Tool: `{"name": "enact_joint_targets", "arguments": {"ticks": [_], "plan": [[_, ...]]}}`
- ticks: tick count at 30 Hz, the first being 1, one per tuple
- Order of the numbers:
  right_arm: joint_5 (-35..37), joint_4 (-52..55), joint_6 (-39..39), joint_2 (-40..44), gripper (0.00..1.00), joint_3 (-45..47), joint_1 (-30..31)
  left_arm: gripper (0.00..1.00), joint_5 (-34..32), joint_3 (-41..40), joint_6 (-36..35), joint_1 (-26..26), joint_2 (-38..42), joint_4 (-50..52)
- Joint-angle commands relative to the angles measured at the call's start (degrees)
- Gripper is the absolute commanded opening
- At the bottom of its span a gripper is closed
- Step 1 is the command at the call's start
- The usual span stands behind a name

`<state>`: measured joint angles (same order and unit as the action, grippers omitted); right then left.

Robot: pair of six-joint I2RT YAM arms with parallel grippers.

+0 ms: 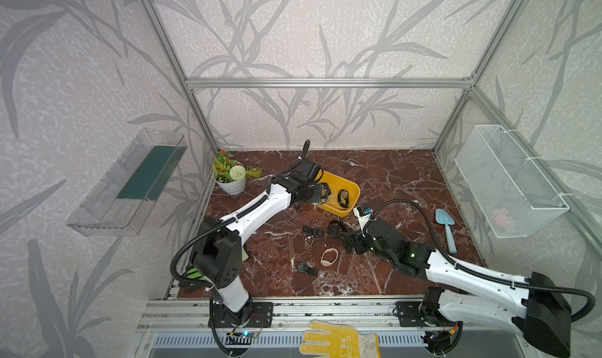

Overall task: Put the watch into the storage box
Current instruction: Place the watch in the storage box.

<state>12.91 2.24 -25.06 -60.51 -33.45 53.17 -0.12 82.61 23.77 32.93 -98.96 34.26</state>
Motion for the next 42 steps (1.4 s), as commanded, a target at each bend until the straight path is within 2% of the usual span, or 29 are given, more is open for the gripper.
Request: {"name": "enact_joint_targets", "arguments": {"ticks": [1, 6, 14, 28, 29, 31, 35, 39, 42], "plan": [[1.50, 1.90, -1.30, 1.35, 0.98, 0.60, -0.50, 0.00, 0.29, 6.42, -3.16, -0.14, -5.91, 1.30], [1.32, 2.03, -1.91, 1.20, 0.98, 0.46, -0.70, 0.00, 1.55, 15.32, -2.38, -0.13, -15.04, 2.38], [2.21, 1.98, -1.97, 0.57, 0.98, -0.18, -0.89, 0.00, 4.51, 23.03, -1.10, 0.16, -24.53, 3.94], [2.74, 2.14, -2.69, 0.75, 0.98, -0.09, -1.31, 0.00, 4.32, 29.03, 0.14, 0.16, -31.54, 8.07], [2.74, 2.15, -2.76, 0.67, 0.98, -0.11, -1.31, 0.03, 4.47, 29.18, 0.18, 0.14, -31.71, 8.12], [2.74, 2.18, -2.88, 0.66, 0.98, -0.12, -1.37, 0.22, 4.66, 29.19, 0.40, 0.12, -31.57, 7.76], [2.91, 2.59, -2.85, 0.39, 0.98, -0.64, -1.49, 0.48, 6.20, 29.52, 0.58, 0.04, -30.59, 7.20], [3.14, 2.69, -3.05, 0.57, 0.98, -1.16, -1.73, 0.55, 6.51, 28.22, 0.49, -0.05, -26.74, 5.52], [2.52, 3.76, -3.56, 0.57, 0.98, -2.39, -2.53, 0.61, 7.20, 25.42, -0.16, 0.02, -20.70, 1.83]]}}
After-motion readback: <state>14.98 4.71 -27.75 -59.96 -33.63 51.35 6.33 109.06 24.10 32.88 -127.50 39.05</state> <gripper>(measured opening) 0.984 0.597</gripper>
